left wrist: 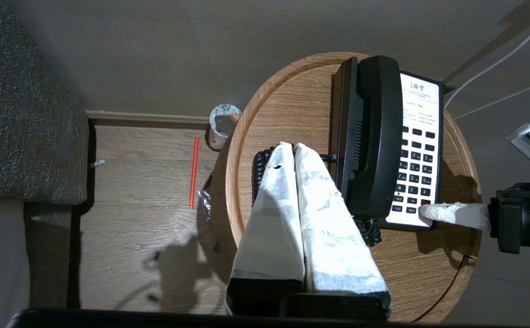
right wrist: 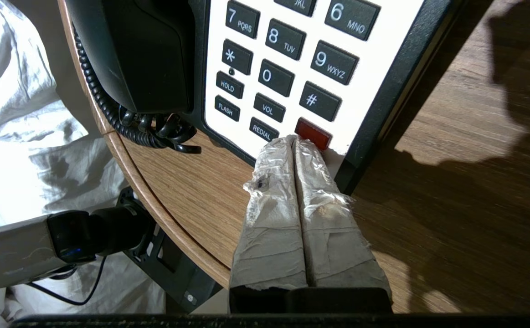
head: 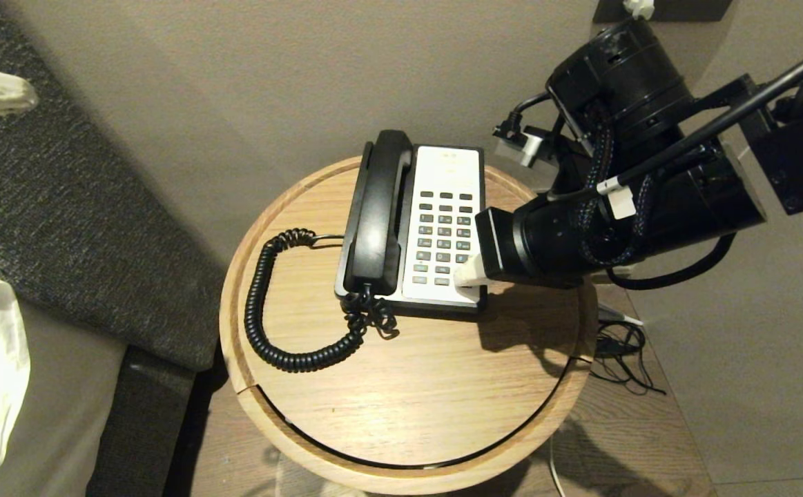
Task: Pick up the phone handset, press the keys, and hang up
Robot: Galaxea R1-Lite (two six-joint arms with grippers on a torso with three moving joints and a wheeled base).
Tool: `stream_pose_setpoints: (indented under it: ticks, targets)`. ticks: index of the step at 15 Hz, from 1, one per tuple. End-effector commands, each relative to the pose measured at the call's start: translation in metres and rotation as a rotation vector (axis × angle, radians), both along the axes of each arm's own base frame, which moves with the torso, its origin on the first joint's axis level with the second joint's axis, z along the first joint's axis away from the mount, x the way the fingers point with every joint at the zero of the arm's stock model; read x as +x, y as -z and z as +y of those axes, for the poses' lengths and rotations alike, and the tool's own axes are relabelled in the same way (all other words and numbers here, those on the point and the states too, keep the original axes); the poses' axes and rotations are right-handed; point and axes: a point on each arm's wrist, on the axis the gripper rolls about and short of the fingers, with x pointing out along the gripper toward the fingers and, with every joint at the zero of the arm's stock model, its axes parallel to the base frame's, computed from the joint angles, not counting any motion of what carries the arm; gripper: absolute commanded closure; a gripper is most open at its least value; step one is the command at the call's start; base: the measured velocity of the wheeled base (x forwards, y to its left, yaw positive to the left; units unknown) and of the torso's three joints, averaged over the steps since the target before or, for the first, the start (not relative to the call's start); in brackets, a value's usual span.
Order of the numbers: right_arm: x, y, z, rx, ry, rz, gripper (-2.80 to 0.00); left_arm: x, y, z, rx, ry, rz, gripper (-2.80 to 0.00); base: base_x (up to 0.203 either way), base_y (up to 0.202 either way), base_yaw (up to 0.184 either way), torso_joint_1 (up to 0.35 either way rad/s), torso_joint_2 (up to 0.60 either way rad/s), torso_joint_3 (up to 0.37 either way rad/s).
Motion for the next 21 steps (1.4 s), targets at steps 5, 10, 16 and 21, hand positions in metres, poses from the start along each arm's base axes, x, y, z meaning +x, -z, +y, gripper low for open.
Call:
stream_pose_setpoints:
  ticks: [5, 10, 16, 21]
  targets:
    - [-0.002, -0.004, -0.001, 0.012, 0.002, -0.009, 0.00, -0.001, 0.001, 0.001, 0.000, -0.005, 0.002, 0.00, 0.000, 0.000, 0.000, 0.000, 0.00, 0.000]
    - [-0.028, -0.038, -0.018, 0.084, -0.010, -0.078, 0.00, -0.005, 0.006, 0.007, 0.004, -0.035, 0.009, 0.00, 0.000, 0.000, 0.000, 0.000, 0.00, 0.000]
    - [-0.075, -0.049, -0.070, 0.109, 0.034, -0.119, 0.00, -0.034, 0.039, 0.030, 0.025, -0.104, 0.040, 0.00, 0.000, 0.000, 0.000, 0.000, 0.00, 0.000]
    - [-0.129, -0.024, -0.146, 0.107, 0.178, -0.142, 0.00, -0.078, 0.077, 0.055, 0.015, -0.271, 0.025, 0.00, 0.000, 0.000, 0.000, 0.000, 0.00, 0.000]
